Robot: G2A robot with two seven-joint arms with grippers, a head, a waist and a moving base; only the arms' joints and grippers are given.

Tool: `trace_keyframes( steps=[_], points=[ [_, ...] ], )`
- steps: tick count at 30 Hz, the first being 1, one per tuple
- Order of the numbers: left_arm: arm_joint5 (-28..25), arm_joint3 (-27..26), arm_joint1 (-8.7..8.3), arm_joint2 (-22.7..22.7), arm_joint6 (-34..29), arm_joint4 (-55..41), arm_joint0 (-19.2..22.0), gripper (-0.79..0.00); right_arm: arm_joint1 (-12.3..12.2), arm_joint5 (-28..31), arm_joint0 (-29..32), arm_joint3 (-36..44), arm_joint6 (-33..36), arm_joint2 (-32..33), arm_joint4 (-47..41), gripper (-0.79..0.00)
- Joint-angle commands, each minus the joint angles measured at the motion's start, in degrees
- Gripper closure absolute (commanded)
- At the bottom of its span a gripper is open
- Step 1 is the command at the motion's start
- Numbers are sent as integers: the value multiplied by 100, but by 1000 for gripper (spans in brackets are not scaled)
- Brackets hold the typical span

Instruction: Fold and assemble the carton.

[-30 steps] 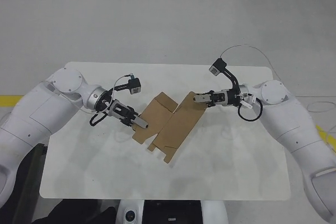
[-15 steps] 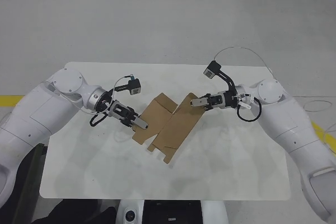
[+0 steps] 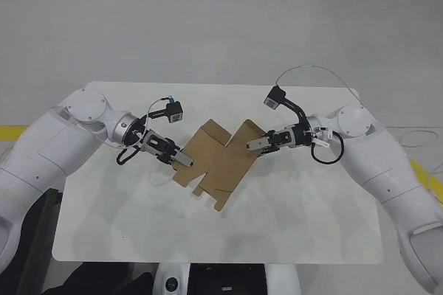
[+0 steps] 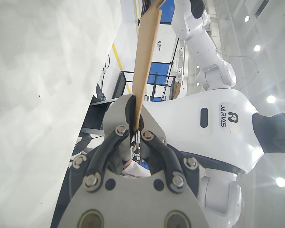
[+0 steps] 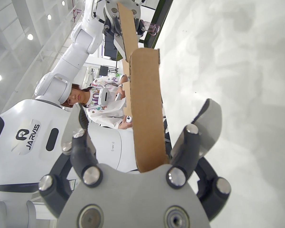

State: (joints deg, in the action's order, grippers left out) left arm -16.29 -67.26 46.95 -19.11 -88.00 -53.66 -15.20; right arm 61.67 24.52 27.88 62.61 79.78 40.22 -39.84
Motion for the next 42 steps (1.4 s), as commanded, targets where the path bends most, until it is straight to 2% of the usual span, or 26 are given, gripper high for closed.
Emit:
trace_keyframes(
  steps=[1,8,11,13,15,16,18,19,26,32,37,42],
  points=[
    [0,-4,0,-2,0,6,-4,0,2,12,-3,-3,-12,-5,-6,-240],
    [0,-8,8,-9,0,63,-22,0,7,36,10,-46,-36,4,-139,-203],
    [0,-3,10,-32,0,75,-33,0,12,-4,28,-42,4,18,-247,-142],
    [0,4,11,-49,0,78,-42,0,15,-24,39,-54,24,29,-288,-65],
    [0,21,13,-72,0,81,-53,0,20,-40,52,-68,40,45,-344,-22],
    [0,30,13,-86,0,80,-55,-92,23,-46,57,-75,46,54,-365,0],
    [0,43,14,-124,0,71,-57,-403,30,-55,71,-92,55,74,-410,0],
    [0,44,14,-146,0,63,-58,-785,33,-57,77,-102,57,85,-427,0],
    [0,110,-1,-389,0,-166,-121,-785,58,67,111,-235,-68,220,-493,0],
    [-2,387,15,-794,2,-576,-285,-785,87,407,175,-424,-409,360,-393,0],
    [-96,659,106,-1008,98,-752,-421,-785,115,587,272,-455,-738,464,-287,0],
    [-144,702,281,-1001,439,-758,-586,-785,112,562,433,-268,-1294,610,-69,0]
  ],
)
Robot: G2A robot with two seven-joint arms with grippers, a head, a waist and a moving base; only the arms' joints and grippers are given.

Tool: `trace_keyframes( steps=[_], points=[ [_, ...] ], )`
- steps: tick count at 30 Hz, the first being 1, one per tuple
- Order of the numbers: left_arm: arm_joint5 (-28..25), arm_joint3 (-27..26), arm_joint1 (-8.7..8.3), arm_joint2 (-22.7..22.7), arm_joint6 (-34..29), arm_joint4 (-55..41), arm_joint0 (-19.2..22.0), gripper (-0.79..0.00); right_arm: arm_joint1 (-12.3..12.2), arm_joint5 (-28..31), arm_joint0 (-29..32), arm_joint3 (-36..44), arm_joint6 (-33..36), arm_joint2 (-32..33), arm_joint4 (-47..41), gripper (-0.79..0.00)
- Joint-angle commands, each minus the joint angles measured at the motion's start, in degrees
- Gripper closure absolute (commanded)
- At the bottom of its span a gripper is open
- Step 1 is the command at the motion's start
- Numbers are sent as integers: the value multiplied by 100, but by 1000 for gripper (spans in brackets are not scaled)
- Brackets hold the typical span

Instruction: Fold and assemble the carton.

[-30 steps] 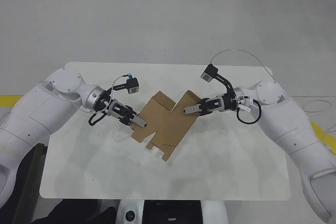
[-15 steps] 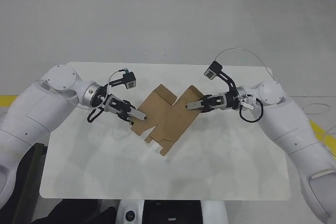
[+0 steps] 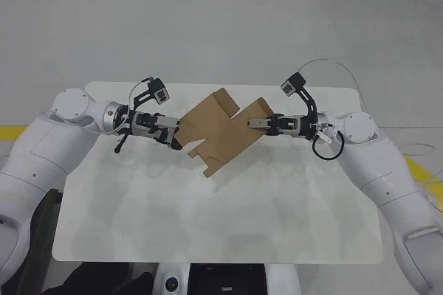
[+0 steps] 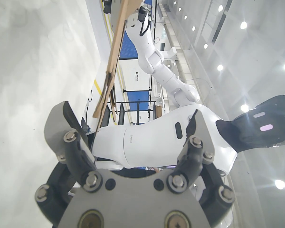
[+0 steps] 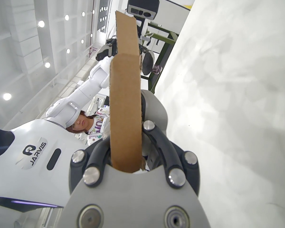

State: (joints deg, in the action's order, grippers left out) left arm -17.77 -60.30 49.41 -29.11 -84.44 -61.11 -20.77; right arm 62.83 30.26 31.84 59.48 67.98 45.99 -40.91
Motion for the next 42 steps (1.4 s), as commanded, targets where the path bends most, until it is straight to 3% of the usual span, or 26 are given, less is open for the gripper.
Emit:
trace_keyframes(
  steps=[1,8,14,21,30,42],
  points=[
    [20,20,70,-5,159,-46,-64,-785,-9,-26,76,97,-215,71,75,0],
    [-136,165,241,-158,679,49,-156,-785,-58,-253,310,421,-645,290,455,0],
    [-119,255,297,-392,709,67,-195,-785,-68,-399,467,560,-891,411,691,0],
    [96,217,292,-676,507,95,-312,-785,-48,-462,566,604,-1313,538,927,0],
    [251,-10,221,-1140,254,115,-512,-785,-33,-603,645,640,-1332,625,1217,0],
    [325,-106,240,-1540,718,383,-710,-785,27,-642,671,727,-1236,673,1339,0]
  ],
)
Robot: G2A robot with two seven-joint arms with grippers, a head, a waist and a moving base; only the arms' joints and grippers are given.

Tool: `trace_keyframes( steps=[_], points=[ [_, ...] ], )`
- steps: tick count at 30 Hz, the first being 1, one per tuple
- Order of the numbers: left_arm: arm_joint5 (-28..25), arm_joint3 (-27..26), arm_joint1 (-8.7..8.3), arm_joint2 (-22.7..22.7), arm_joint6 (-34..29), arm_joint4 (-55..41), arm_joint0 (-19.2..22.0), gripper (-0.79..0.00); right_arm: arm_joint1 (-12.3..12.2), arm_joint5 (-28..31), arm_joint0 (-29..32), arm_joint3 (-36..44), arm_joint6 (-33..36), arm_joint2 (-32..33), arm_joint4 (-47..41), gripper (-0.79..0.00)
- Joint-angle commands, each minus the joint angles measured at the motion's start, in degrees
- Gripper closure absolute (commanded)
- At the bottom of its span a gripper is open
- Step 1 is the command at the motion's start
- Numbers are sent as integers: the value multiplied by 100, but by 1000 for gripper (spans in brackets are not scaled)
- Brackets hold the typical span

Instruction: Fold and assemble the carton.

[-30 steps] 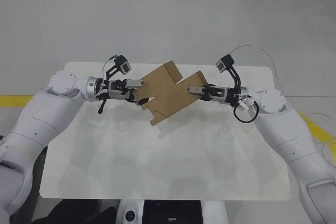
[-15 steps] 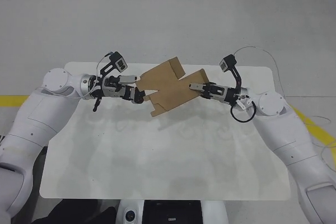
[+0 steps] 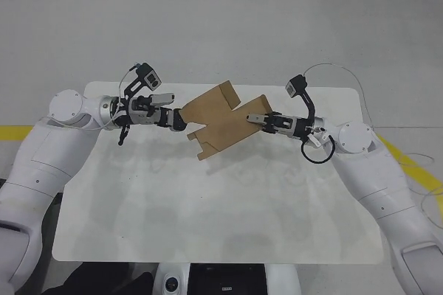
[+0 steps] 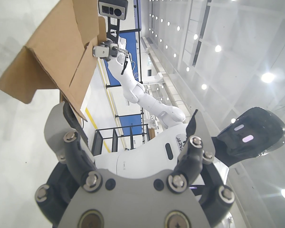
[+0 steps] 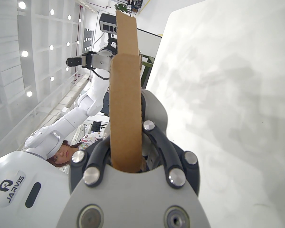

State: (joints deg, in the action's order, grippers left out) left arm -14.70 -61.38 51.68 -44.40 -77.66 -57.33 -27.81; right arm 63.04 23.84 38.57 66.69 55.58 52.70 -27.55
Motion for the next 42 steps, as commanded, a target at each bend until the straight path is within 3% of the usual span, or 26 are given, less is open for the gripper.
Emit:
trace_keyframes(
  steps=[1,16,27,31,35,36,42],
  points=[
    [30,4,28,-24,73,8,-9,-785,12,-5,-3,13,13,3,7,0],
    [23,209,243,-72,466,509,-23,-773,82,32,11,5,88,89,78,0],
    [55,392,366,-144,536,749,-59,-616,132,46,23,-29,169,128,108,0],
    [-2,448,402,-133,596,1048,-47,-606,142,40,32,-39,176,157,138,0],
    [-264,408,407,-158,835,1576,-44,-471,153,25,41,-39,189,182,173,0],
    [-271,388,409,-172,869,1618,-64,-391,156,22,43,-42,190,186,186,0],
    [-225,313,417,-285,869,1711,-145,-262,179,3,47,-66,205,202,225,0]
  ],
)
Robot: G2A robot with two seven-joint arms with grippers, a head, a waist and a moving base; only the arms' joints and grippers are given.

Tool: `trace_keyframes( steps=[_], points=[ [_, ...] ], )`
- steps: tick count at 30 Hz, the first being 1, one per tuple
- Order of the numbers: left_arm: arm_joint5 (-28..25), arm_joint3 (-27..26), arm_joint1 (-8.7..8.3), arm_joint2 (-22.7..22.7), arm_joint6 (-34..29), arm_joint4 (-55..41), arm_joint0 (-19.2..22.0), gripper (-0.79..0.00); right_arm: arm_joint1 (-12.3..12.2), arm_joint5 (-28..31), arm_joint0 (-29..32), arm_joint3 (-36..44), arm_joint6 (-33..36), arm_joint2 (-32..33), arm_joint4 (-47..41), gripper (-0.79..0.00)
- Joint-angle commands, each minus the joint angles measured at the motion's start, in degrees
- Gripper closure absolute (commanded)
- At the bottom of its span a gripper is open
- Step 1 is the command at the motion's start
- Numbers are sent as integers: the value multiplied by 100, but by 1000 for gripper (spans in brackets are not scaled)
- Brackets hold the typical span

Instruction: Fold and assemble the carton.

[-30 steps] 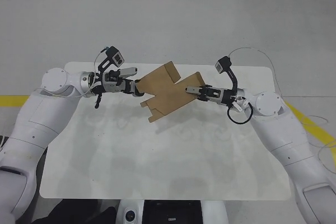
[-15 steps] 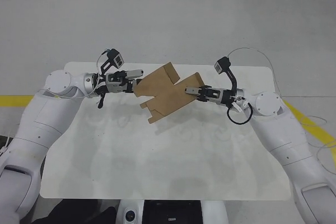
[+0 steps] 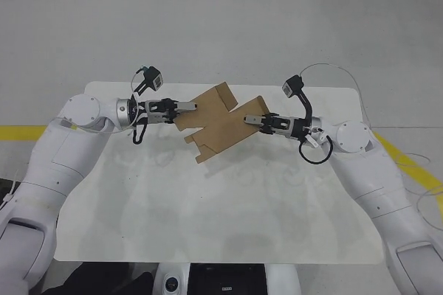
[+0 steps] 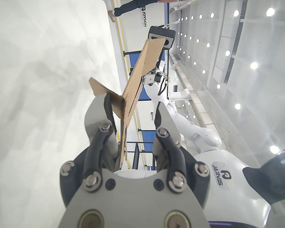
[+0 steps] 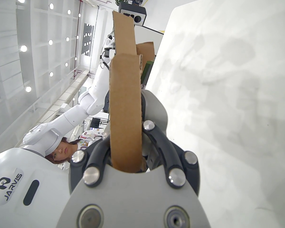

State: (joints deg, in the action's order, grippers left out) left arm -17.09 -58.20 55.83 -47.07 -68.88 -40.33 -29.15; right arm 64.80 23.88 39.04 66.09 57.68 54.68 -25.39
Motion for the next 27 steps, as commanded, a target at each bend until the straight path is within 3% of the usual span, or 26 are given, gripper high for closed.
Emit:
trace_keyframes(
  steps=[1,15,27],
  points=[
    [23,-16,4,-33,-21,24,-20,-240,7,-2,1,-8,-6,8,14,0],
    [110,-102,17,-202,-112,431,-159,-249,7,-76,67,-17,-66,175,172,0],
    [167,-215,72,-287,-103,599,-215,-89,44,-163,79,52,-81,182,296,0]
  ],
)
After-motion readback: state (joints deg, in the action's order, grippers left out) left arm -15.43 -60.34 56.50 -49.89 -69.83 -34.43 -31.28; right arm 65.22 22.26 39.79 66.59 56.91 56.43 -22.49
